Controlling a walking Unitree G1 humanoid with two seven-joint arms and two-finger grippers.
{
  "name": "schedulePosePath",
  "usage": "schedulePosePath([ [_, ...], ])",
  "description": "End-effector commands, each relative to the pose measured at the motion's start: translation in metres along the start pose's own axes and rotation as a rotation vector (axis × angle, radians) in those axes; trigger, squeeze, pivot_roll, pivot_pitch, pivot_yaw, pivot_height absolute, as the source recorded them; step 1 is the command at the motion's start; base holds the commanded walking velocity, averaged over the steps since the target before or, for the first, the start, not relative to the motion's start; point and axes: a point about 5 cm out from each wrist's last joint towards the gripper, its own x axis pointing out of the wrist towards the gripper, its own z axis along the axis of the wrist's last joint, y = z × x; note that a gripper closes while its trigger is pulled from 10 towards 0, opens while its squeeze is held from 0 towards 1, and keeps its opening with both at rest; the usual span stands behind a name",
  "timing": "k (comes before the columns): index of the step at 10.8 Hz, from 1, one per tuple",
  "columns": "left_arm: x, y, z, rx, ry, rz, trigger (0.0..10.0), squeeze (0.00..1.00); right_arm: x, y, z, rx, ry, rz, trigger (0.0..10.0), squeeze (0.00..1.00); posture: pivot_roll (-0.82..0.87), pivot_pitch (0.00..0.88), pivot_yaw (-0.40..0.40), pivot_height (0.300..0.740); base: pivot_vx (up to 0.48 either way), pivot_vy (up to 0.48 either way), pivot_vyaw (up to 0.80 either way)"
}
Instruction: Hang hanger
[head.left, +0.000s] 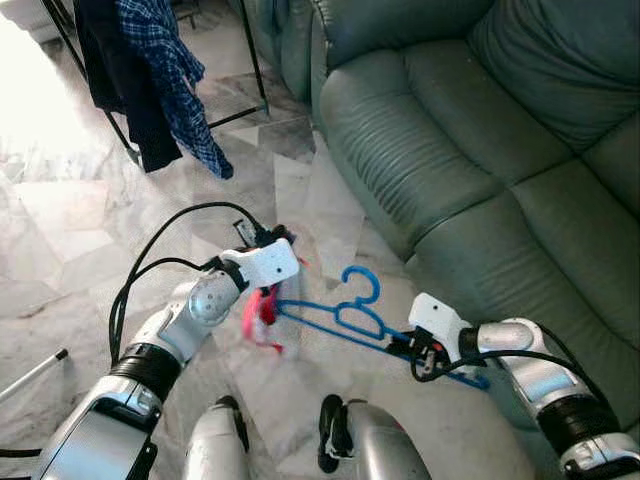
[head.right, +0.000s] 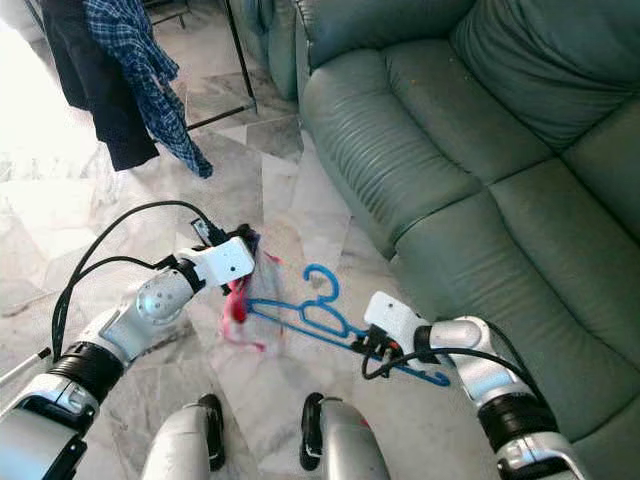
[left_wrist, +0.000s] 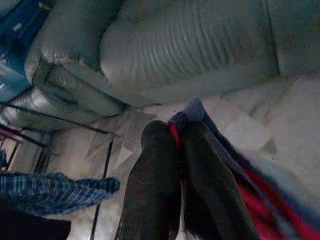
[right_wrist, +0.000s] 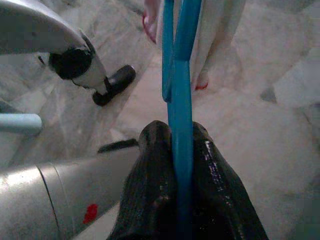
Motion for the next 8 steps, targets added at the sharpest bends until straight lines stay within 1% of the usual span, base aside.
schedulePosePath([
  [1, 0.000, 0.001, -0.003, 0.020, 0.019, 0.000, 10.0, 0.00, -0.004, 0.002, -0.012, -0.003, 0.060, -0.006, 10.0, 0.00, -0.05, 0.268, -0.078, 0.740, 0.000, 0.000, 0.00],
  [2, 0.000, 0.002, -0.005, 0.015, 0.032, 0.007, 10.0, 0.00, -0.010, -0.001, -0.016, -0.006, 0.085, -0.021, 10.0, 0.00, -0.06, 0.268, -0.077, 0.740, 0.000, 0.000, 0.00],
  [4, 0.000, 0.003, -0.009, 0.024, 0.061, 0.021, 10.0, 0.00, -0.025, -0.014, -0.023, -0.058, 0.158, -0.089, 10.0, 0.00, -0.06, 0.270, -0.075, 0.740, 0.000, 0.000, 0.00],
  [5, 0.000, 0.002, -0.009, 0.026, 0.066, 0.017, 10.0, 0.00, -0.033, -0.019, -0.025, -0.070, 0.174, -0.123, 10.0, 0.00, -0.06, 0.270, -0.075, 0.740, 0.000, 0.000, 0.00],
  [6, -0.001, 0.001, -0.011, 0.024, 0.070, 0.005, 10.0, 0.00, -0.043, -0.021, -0.025, -0.079, 0.176, -0.123, 10.0, 0.00, -0.06, 0.272, -0.072, 0.740, 0.000, 0.000, 0.00],
  [7, -0.001, 0.000, -0.011, 0.024, 0.071, -0.003, 10.0, 0.00, -0.048, -0.022, -0.026, -0.085, 0.180, -0.117, 10.0, 0.00, -0.06, 0.274, -0.070, 0.740, 0.000, 0.000, 0.00],
  [8, -0.002, -0.003, -0.010, 0.016, 0.058, -0.037, 10.0, 0.00, -0.054, -0.029, -0.019, -0.108, 0.157, -0.148, 10.0, 0.00, -0.06, 0.274, -0.068, 0.740, 0.000, 0.000, 0.00],
])
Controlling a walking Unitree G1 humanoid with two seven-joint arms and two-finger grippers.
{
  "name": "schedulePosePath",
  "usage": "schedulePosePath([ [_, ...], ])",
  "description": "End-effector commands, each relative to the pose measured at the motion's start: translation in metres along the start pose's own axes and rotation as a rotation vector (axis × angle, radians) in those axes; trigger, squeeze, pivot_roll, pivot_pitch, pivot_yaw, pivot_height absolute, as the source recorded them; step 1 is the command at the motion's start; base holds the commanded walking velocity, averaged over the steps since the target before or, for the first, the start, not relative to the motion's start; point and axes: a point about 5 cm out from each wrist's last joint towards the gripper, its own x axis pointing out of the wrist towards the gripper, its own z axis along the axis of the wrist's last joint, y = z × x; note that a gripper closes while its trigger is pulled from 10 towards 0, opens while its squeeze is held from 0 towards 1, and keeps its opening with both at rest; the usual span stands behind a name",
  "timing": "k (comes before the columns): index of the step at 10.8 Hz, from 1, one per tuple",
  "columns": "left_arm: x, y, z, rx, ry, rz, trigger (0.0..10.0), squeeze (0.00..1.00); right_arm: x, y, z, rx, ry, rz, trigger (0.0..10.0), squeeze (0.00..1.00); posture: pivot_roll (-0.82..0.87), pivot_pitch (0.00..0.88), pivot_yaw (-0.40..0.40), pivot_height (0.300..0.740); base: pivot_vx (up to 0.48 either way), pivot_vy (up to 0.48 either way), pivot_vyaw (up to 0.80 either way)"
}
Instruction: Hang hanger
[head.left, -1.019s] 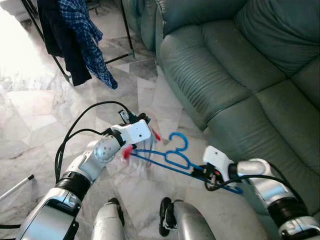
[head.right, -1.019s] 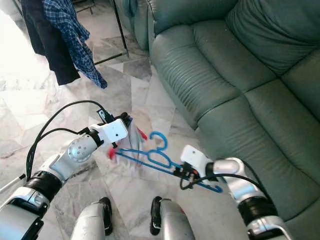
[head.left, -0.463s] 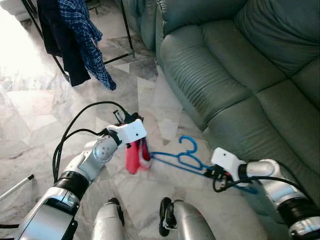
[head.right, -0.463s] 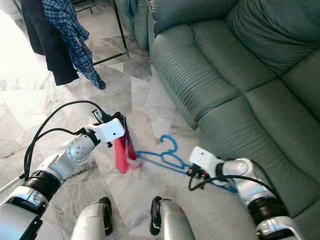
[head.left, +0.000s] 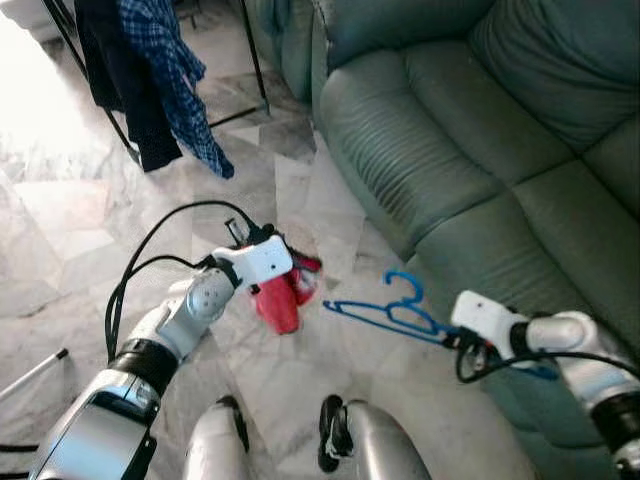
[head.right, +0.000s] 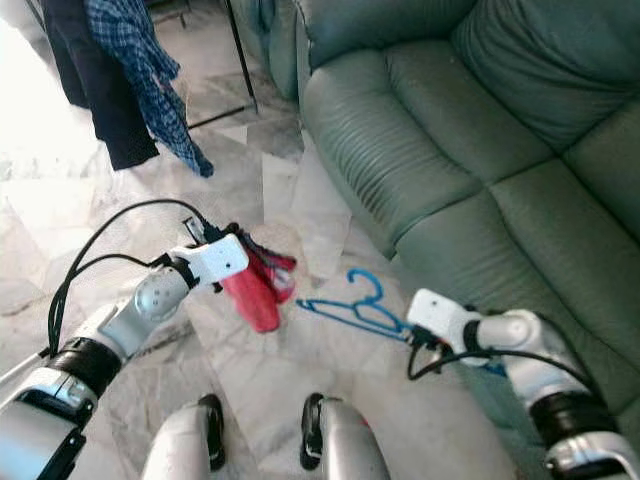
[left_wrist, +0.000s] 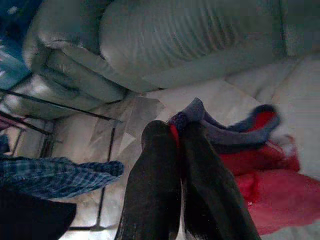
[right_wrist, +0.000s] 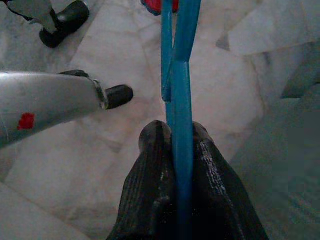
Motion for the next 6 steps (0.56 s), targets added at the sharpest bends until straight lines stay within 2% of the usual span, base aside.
schedulePosePath([
  [1, -0.002, -0.008, 0.001, -0.007, -0.019, -0.044, 10.0, 0.00, -0.005, -0.008, 0.008, -0.027, -0.052, -0.047, 10.0, 0.00, -0.06, 0.275, -0.068, 0.740, 0.000, 0.000, 0.00],
  [2, -0.003, -0.011, 0.004, -0.008, -0.045, -0.073, 10.0, 0.00, -0.007, -0.016, 0.019, -0.072, -0.126, -0.098, 10.0, 0.00, -0.06, 0.275, -0.068, 0.740, 0.000, 0.000, 0.00],
  [3, -0.003, -0.011, 0.003, -0.009, -0.043, -0.071, 10.0, 0.00, -0.008, -0.018, 0.021, -0.094, -0.131, -0.104, 10.0, 0.00, -0.06, 0.275, -0.068, 0.740, 0.000, 0.000, 0.00],
  [6, -0.004, -0.014, 0.006, -0.010, -0.063, -0.091, 10.0, 0.00, -0.003, -0.013, 0.021, -0.054, -0.164, -0.052, 10.0, 0.00, -0.06, 0.277, -0.068, 0.740, 0.000, 0.000, 0.00],
])
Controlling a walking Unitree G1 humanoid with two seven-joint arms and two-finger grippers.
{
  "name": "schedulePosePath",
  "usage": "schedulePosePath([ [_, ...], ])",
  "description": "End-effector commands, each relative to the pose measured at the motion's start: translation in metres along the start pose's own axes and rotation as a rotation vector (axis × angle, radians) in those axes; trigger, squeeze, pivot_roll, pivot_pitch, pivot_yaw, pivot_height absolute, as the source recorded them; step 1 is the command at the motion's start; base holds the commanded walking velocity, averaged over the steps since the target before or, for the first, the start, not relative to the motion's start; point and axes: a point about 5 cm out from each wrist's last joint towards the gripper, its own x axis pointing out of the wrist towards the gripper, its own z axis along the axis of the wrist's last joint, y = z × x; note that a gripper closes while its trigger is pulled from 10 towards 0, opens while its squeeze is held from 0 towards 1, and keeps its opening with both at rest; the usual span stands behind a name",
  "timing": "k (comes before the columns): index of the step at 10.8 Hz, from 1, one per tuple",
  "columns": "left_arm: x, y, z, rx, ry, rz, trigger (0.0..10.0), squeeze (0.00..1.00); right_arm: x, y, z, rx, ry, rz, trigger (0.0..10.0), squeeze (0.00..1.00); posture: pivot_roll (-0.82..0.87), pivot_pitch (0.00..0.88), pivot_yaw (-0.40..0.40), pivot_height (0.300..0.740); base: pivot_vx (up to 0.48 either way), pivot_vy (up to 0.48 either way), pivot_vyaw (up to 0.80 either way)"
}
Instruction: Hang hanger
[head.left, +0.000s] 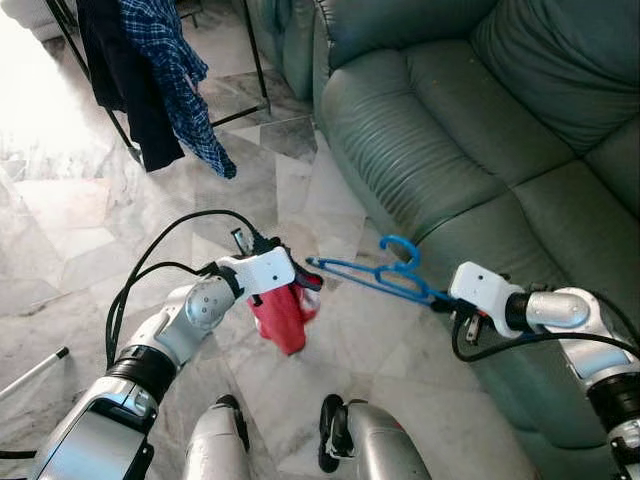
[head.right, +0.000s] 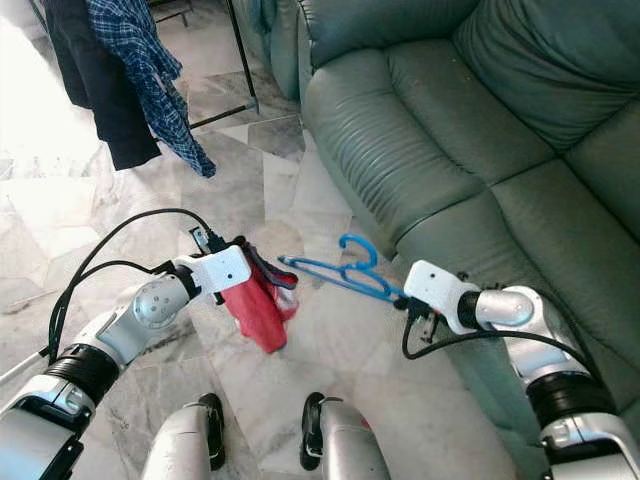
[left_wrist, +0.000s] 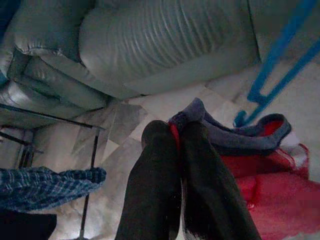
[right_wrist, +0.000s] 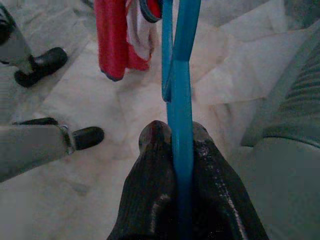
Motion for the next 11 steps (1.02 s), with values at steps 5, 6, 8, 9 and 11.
schedulePosePath([
  [5, 0.001, -0.006, 0.007, 0.006, -0.035, -0.025, 10.0, 0.00, -0.012, 0.008, -0.011, 0.029, 0.037, 0.102, 10.0, 0.00, -0.07, 0.278, -0.070, 0.740, 0.000, 0.000, 0.00],
  [6, 0.001, -0.006, 0.008, 0.001, -0.039, -0.021, 10.0, 0.00, -0.011, 0.008, -0.011, 0.030, 0.041, 0.104, 10.0, 0.00, -0.06, 0.278, -0.071, 0.740, 0.000, 0.000, 0.00],
  [8, 0.000, -0.006, 0.006, 0.004, -0.035, -0.023, 10.0, 0.00, -0.010, 0.007, -0.005, 0.032, 0.025, 0.100, 10.0, 0.00, -0.06, 0.280, -0.070, 0.740, 0.000, 0.000, 0.00],
  [9, 0.000, -0.005, 0.007, 0.004, -0.036, -0.020, 10.0, 0.00, -0.009, 0.007, -0.005, 0.034, 0.023, 0.105, 10.0, 0.00, -0.07, 0.281, -0.070, 0.740, 0.000, 0.000, 0.00],
  [11, 0.001, -0.006, 0.008, 0.002, -0.039, -0.021, 10.0, 0.00, -0.009, 0.008, -0.003, 0.030, 0.016, 0.109, 10.0, 0.00, -0.07, 0.283, -0.071, 0.740, 0.000, 0.000, 0.00],
])
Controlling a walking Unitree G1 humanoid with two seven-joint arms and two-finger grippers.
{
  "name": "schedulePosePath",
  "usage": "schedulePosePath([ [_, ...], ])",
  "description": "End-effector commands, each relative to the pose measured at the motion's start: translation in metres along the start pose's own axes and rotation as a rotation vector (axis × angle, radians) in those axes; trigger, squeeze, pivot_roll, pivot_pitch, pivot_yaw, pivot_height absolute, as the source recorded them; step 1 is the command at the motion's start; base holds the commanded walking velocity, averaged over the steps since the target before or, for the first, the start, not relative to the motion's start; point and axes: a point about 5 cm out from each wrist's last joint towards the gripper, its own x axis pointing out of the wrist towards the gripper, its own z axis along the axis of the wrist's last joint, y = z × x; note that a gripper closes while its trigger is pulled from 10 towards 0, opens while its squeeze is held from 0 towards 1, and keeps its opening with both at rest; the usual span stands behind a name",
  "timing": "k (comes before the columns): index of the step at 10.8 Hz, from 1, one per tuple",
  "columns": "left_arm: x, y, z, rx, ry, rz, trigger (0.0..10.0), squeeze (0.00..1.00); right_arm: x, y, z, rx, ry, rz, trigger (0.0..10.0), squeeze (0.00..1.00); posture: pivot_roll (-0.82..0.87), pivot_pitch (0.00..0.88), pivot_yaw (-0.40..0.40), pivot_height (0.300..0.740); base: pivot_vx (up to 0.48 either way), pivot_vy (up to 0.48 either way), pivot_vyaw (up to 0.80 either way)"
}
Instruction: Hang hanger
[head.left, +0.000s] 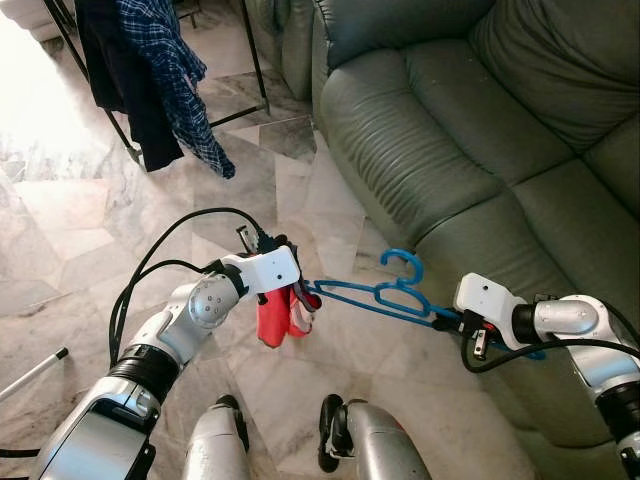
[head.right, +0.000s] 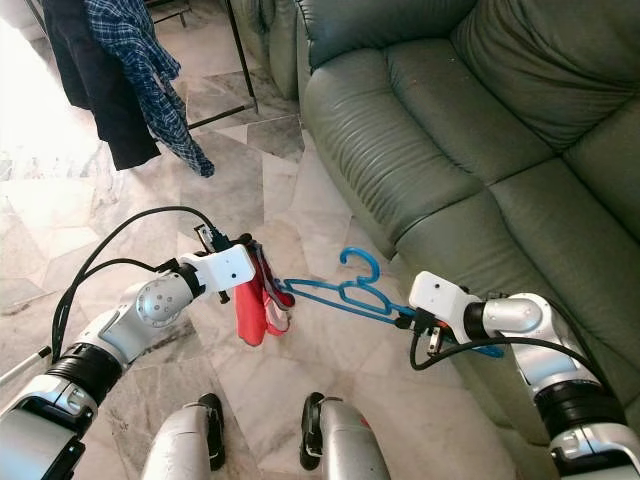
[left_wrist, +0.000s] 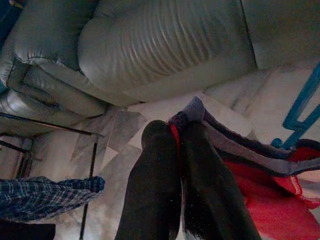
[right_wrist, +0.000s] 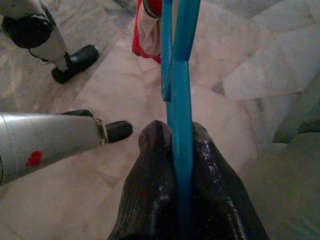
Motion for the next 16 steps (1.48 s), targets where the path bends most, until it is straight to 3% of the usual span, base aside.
schedulePosePath([
  [1, -0.001, -0.007, 0.002, -0.001, -0.013, -0.018, 10.0, 0.00, -0.005, -0.003, 0.002, -0.008, 0.003, 0.005, 10.0, 0.00, -0.07, 0.285, -0.070, 0.740, 0.000, 0.000, 0.00],
  [6, -0.003, -0.011, -0.006, -0.009, 0.019, -0.034, 10.0, 0.00, -0.015, -0.001, 0.001, -0.012, 0.032, 0.061, 10.0, 0.00, -0.07, 0.281, -0.069, 0.740, 0.000, 0.000, 0.00],
  [16, -0.004, -0.005, 0.007, -0.004, -0.043, -0.048, 10.0, 0.00, 0.001, -0.003, 0.001, -0.014, 0.021, -0.024, 10.0, 0.00, -0.06, 0.287, -0.070, 0.740, 0.000, 0.000, 0.00],
])
